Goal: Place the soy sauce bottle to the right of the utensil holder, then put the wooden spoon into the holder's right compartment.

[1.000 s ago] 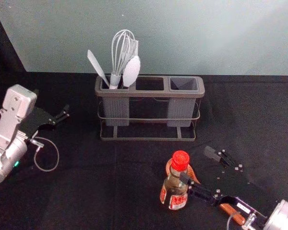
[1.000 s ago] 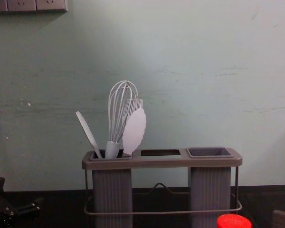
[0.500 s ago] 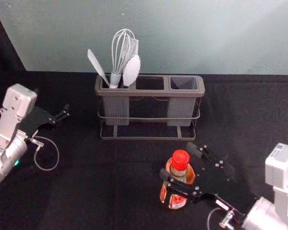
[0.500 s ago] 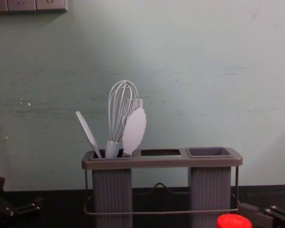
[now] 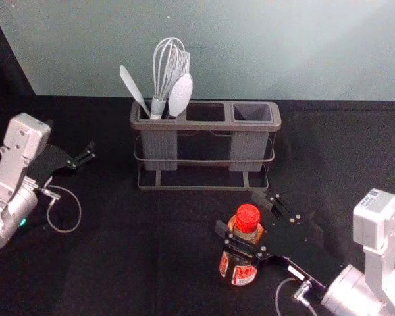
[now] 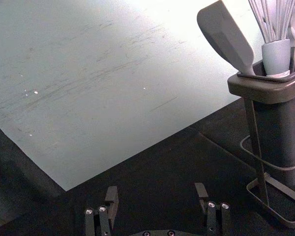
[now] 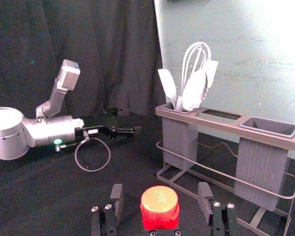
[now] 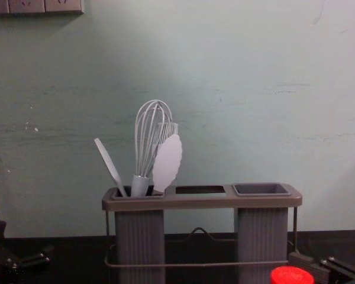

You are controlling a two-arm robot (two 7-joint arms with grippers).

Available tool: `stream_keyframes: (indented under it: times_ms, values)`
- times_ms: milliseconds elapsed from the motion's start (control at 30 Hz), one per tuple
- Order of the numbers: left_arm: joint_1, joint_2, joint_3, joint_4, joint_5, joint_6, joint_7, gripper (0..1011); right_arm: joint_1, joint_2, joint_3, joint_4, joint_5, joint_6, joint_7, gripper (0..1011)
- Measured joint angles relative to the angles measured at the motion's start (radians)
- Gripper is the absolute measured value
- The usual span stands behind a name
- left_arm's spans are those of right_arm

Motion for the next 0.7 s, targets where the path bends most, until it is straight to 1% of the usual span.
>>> stream_keyframes:
  times_ms: [67,133,233,267,367,400,533,567,600,633,667,700]
  values:
    - [0.0,0.0,0.0,0.0,0.0,0.0,0.0,1011,-0.002,-0.007,0.005,0.001,0.0,0.005,0.002,950]
    - [0.0,0.0,0.0,0.0,0.0,0.0,0.0,1011,-0.003,-0.012,0.009,0.003,0.001,0.01,0.009,928]
    - [0.0,0.0,0.0,0.0,0.0,0.0,0.0,1011,-0.003,-0.017,0.014,0.005,0.002,0.019,0.018,824]
    - [0.0,0.0,0.0,0.0,0.0,0.0,0.0,1011,-0.003,-0.018,0.015,0.005,0.002,0.02,0.02,824]
    - [0.0,0.0,0.0,0.0,0.0,0.0,0.0,1011,-0.005,-0.021,0.022,0.004,0.0,0.024,0.027,735]
    - [0.0,0.0,0.0,0.0,0.0,0.0,0.0,1011,-0.007,-0.022,0.024,0.003,-0.001,0.024,0.029,682]
    - [0.0,0.0,0.0,0.0,0.0,0.0,0.0,1011,-0.015,-0.026,0.034,-0.004,-0.003,0.024,0.038,556]
    - [0.0,0.0,0.0,0.0,0.0,0.0,0.0,1011,-0.016,-0.027,0.037,-0.006,-0.003,0.024,0.041,538]
    - [0.0,0.0,0.0,0.0,0.0,0.0,0.0,1011,-0.02,-0.028,0.041,-0.009,-0.003,0.026,0.044,491]
    - [0.0,0.0,0.0,0.0,0.0,0.0,0.0,1011,-0.021,-0.029,0.043,-0.012,-0.003,0.028,0.045,481]
    - [0.0,0.0,0.0,0.0,0.0,0.0,0.0,1011,-0.025,-0.029,0.047,-0.016,-0.002,0.03,0.049,433]
    - [0.0,0.0,0.0,0.0,0.0,0.0,0.0,1011,-0.026,-0.029,0.049,-0.019,-0.002,0.031,0.051,424]
